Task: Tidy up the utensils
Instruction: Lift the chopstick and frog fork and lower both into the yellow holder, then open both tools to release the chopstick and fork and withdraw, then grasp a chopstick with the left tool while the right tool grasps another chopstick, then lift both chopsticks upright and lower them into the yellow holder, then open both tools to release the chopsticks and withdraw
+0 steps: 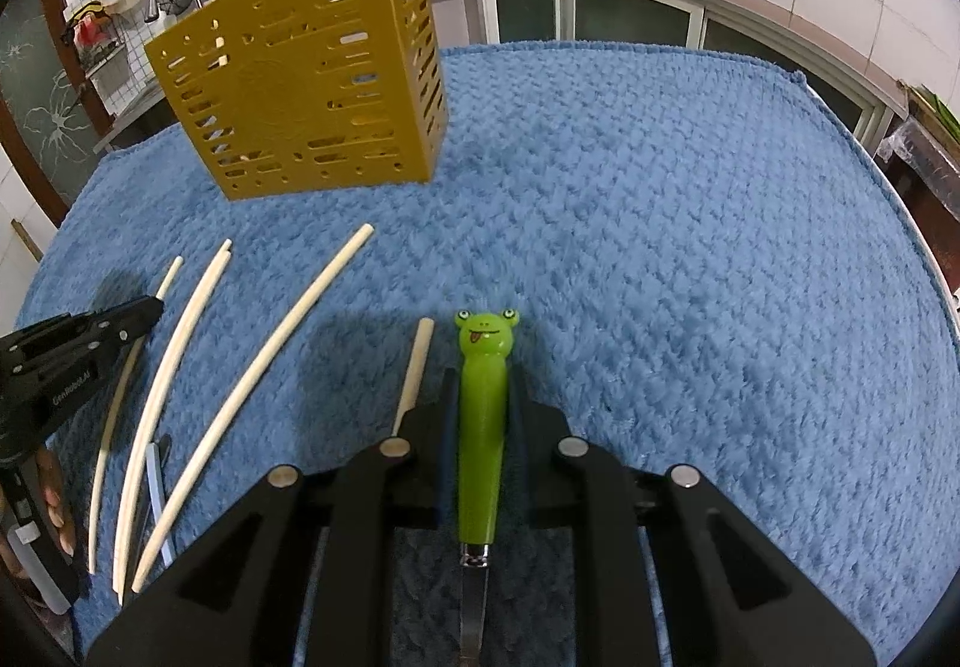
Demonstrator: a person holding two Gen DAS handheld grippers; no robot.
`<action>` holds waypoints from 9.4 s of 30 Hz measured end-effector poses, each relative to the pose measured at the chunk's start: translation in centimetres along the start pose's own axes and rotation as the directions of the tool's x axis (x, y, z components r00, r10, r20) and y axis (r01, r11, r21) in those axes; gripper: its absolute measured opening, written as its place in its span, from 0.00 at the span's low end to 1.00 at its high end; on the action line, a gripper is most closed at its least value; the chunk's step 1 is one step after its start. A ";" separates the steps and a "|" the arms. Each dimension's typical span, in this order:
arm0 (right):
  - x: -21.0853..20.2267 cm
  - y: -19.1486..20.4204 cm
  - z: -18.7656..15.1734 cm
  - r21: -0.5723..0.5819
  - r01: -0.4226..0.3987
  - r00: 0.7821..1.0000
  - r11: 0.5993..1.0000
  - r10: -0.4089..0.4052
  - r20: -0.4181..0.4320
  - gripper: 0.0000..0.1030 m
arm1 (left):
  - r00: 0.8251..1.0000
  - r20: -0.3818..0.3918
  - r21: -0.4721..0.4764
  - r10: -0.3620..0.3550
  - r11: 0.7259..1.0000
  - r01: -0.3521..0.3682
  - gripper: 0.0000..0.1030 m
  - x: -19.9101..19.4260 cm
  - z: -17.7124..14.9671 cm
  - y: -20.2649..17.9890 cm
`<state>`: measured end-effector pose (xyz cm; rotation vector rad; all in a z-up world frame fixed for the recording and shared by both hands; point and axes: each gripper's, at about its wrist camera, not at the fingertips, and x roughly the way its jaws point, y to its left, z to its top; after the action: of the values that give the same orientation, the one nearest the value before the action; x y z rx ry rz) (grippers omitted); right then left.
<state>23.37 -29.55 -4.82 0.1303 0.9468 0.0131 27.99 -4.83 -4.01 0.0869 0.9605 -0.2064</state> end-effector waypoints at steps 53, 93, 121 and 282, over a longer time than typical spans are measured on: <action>-16.3 4.2 18.6 -0.083 -0.080 0.798 0.993 0.113 0.592 0.15 | 0.672 0.732 0.048 -0.108 0.993 0.107 0.04 -15.2 20.1 -3.0; -6.7 4.7 12.9 -0.118 -0.006 0.875 0.993 0.062 0.480 0.29 | 0.844 0.536 -0.011 -0.010 1.000 0.018 0.57 -8.9 12.5 -0.3; -1.3 1.5 -1.7 -0.039 0.075 0.992 0.996 -0.071 0.100 0.49 | 0.996 0.081 -0.057 -0.045 0.997 0.050 0.93 -2.3 -0.1 -0.4; -8.5 3.0 10.1 -0.093 -0.099 0.782 0.991 0.135 0.609 0.08 | 0.896 0.426 -0.028 -0.123 0.988 0.149 0.71 -10.1 10.7 1.6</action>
<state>26.71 -28.24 8.23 0.1296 0.2762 0.1074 31.34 -3.70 10.37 -0.0801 0.5357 -0.3118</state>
